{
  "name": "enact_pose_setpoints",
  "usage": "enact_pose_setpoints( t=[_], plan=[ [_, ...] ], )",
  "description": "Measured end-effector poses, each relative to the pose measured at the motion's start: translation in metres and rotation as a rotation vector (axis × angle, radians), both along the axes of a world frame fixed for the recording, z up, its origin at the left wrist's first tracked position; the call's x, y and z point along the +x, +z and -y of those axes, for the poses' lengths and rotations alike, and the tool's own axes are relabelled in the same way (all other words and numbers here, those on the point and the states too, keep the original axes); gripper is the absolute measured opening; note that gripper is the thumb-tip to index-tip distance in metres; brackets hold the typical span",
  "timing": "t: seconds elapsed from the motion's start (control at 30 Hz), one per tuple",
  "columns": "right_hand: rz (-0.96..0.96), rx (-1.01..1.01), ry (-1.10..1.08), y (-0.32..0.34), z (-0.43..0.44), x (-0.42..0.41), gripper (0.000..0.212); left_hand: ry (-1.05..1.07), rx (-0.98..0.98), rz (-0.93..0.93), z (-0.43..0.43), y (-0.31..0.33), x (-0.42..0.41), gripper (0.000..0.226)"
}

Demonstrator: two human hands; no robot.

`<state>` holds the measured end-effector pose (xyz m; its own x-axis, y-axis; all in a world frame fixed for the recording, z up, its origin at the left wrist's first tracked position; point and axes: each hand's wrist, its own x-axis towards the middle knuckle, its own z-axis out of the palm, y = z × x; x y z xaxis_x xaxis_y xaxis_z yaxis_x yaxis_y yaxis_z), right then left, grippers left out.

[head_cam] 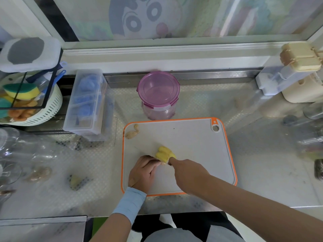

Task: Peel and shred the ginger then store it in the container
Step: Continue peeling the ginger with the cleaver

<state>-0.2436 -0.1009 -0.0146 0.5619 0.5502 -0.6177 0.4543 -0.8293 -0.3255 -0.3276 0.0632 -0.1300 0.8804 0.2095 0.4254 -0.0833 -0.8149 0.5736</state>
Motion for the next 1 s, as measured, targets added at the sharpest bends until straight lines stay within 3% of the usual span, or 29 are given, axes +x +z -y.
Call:
enact_pose_setpoints(
  t=[0.23,1.0],
  plan=[
    [-0.014,-0.029,-0.001,-0.003,0.010,0.000,0.046,-0.015,-0.028,-0.006,-0.001,0.002,0.000,0.016],
    [-0.123,0.062,-0.107,-0.035,-0.005,0.014,0.019,-0.036,-0.048,-0.079,0.000,0.014,0.001,0.017]
  ],
)
